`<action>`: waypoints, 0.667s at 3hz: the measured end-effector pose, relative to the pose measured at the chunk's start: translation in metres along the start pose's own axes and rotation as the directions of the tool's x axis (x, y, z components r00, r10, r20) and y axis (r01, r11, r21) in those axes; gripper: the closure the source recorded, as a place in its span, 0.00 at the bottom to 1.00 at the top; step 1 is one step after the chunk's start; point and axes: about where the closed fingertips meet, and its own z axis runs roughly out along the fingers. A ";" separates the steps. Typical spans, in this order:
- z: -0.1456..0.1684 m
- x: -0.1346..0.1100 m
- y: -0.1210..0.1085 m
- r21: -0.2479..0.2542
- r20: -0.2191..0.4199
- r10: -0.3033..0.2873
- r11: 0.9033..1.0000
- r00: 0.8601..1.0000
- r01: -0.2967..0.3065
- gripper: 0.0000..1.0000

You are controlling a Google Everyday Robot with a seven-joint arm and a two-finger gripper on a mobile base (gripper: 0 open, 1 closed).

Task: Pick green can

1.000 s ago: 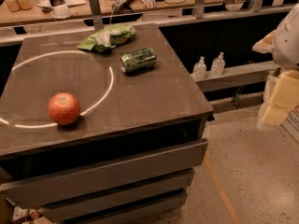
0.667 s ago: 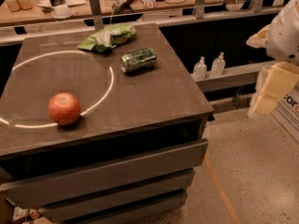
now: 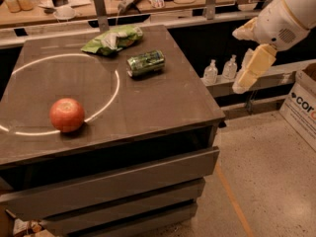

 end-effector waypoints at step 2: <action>0.075 -0.044 -0.063 -0.085 0.051 -0.128 0.988 0.990 0.132 0.00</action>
Offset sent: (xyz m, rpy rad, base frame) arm 0.1419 0.0972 -0.0339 -0.0244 0.0123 0.2918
